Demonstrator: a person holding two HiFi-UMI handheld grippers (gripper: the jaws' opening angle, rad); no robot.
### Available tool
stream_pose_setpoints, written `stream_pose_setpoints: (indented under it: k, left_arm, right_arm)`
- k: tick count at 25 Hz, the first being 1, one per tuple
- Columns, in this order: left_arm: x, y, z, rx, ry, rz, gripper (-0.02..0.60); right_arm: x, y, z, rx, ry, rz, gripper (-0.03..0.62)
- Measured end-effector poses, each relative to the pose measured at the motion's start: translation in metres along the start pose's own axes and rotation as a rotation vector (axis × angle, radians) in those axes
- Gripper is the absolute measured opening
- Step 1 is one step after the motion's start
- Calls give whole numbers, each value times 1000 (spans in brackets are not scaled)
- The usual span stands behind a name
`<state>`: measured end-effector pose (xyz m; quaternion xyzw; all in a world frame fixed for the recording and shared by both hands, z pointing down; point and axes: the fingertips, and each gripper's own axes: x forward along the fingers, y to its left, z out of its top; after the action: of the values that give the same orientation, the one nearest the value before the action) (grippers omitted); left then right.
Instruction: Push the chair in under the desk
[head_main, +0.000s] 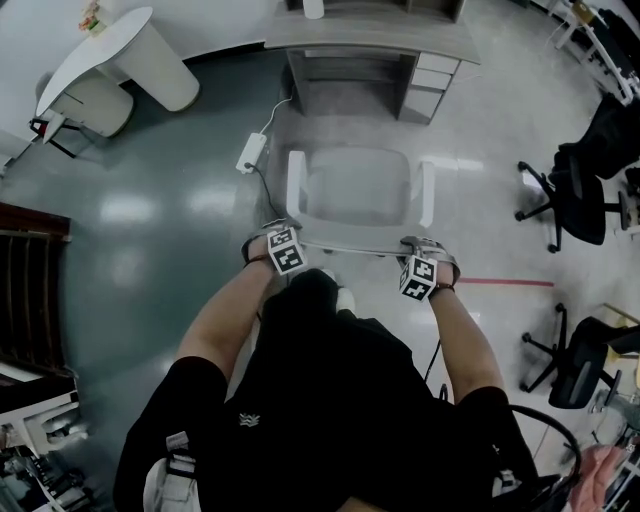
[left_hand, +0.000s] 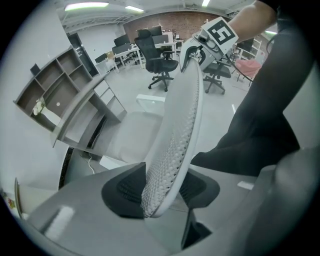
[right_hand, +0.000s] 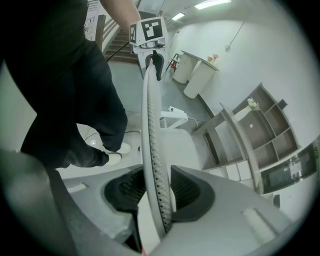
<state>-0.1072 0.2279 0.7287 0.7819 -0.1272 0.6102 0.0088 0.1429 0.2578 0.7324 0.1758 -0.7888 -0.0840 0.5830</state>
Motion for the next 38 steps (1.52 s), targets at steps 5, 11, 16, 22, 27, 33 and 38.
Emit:
stream_pose_setpoints:
  k: [5, 11, 16, 22, 27, 33, 38]
  left_arm:
    - [7, 45, 2, 2, 2, 6, 187]
    - [18, 96, 9, 19, -26, 8, 187]
    - [24, 145, 14, 20, -57, 22, 189]
    - [36, 212, 19, 23, -68, 18, 193]
    - [44, 265, 23, 21, -77, 20, 195]
    - [56, 323, 28, 35, -95, 20, 196]
    - [64, 372, 32, 34, -98, 40, 196]
  right_arm:
    - [17, -40, 9, 1, 1, -5, 137]
    - [39, -84, 16, 16, 7, 9, 137]
    - [58, -130, 22, 18, 20, 17, 137]
    - [84, -189, 33, 39, 39, 39, 137]
    - [105, -234, 43, 52, 54, 61, 136]
    - [130, -288, 49, 53, 62, 55, 135]
    - [147, -331, 58, 48, 56, 34, 133]
